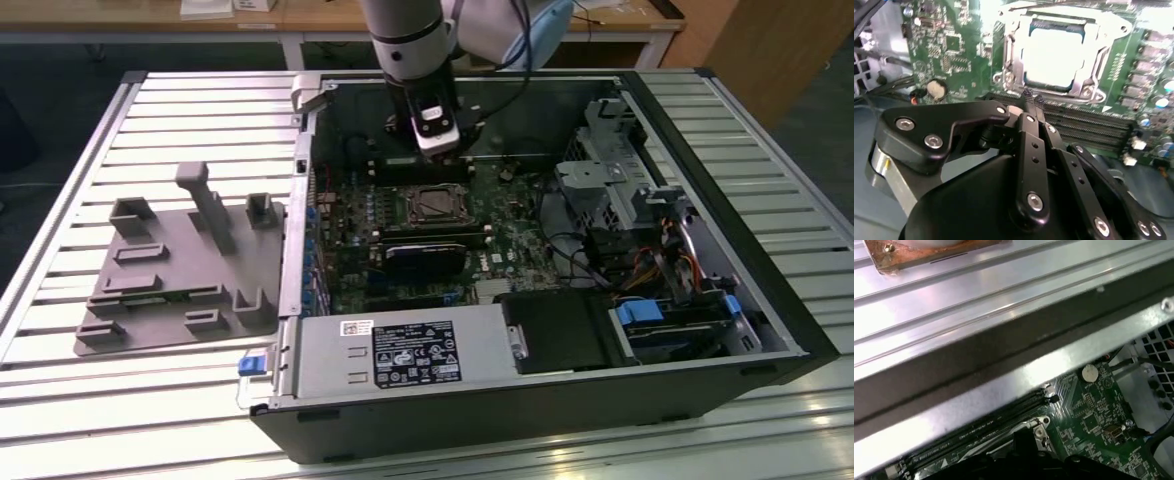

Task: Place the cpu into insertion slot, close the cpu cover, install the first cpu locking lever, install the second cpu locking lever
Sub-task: 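Install the first cpu locking lever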

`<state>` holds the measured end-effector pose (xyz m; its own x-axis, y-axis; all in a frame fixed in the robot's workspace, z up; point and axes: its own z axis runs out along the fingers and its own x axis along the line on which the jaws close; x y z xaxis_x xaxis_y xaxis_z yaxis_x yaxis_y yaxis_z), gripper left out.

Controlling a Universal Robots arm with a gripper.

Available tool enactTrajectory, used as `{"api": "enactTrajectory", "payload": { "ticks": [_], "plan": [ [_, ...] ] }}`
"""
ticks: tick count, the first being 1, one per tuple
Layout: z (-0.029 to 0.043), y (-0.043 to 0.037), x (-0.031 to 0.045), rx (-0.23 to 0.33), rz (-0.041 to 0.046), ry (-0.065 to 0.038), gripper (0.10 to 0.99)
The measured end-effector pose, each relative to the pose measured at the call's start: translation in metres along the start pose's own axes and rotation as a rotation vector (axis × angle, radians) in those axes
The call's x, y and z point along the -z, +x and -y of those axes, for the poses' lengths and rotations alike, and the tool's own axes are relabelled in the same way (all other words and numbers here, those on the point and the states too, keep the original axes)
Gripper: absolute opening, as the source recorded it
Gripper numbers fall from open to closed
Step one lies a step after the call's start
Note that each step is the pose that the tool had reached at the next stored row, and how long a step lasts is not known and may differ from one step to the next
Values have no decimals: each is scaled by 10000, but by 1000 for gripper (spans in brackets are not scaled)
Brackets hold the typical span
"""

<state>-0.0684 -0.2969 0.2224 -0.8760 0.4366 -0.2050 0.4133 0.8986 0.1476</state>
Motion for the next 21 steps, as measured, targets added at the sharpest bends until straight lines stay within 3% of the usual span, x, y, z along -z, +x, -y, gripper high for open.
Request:
{"api": "enactTrajectory", "payload": {
  "ticks": [5,11,15,16,19,21],
  "plan": [
    [111,-54,1,19,-229,251,102],
    [258,-124,6,51,-250,430,102],
    [278,-134,6,68,-227,500,102],
    [278,-134,3,69,-264,517,102],
    [278,-135,-5,105,-631,685,102],
    [279,-135,-4,119,-680,720,102]
  ]
}}
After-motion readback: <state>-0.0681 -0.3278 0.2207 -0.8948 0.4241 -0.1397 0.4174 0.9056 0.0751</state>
